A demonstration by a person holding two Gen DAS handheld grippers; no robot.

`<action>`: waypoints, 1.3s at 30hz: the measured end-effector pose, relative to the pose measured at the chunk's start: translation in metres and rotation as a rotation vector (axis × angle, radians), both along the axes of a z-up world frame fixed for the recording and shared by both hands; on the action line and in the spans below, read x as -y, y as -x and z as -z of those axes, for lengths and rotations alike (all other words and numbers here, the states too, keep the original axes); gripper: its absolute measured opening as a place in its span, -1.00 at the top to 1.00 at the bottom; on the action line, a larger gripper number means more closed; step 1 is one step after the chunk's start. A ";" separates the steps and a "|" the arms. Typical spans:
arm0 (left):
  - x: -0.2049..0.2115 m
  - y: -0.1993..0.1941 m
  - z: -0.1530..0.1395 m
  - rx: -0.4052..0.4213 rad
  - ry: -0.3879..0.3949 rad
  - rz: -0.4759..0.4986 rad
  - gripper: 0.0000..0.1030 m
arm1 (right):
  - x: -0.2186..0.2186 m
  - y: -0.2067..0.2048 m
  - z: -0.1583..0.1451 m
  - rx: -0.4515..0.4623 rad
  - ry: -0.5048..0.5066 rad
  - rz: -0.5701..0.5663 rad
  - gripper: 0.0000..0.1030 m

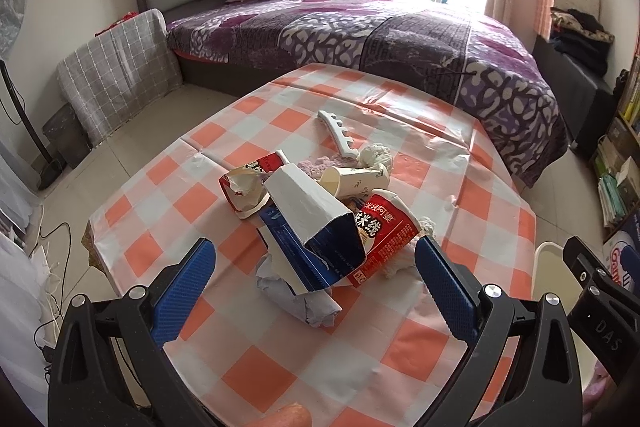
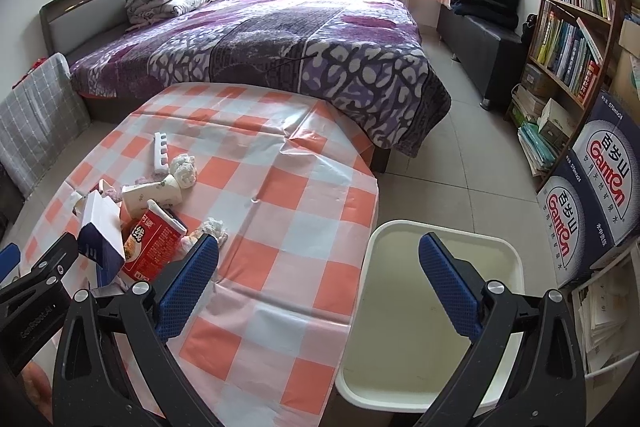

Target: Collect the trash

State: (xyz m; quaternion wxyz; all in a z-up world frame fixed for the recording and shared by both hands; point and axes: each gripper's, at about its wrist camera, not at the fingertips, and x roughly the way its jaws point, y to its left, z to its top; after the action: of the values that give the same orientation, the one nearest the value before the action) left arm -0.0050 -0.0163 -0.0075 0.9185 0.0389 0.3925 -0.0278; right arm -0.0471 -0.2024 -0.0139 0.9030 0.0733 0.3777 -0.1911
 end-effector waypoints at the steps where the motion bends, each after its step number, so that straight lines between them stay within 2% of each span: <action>1: 0.001 0.000 0.000 0.001 -0.001 0.002 -0.88 | 0.001 0.002 0.000 0.000 0.000 0.001 -0.87; 39: 0.016 0.003 0.001 0.005 -0.009 0.023 -0.88 | 0.014 0.007 0.001 -0.021 0.000 0.018 -0.87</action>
State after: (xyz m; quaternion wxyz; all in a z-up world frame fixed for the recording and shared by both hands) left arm -0.0081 -0.0324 -0.0090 0.9189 0.0476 0.3898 -0.0366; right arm -0.0545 -0.2163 -0.0151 0.8972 0.0748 0.3868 -0.1997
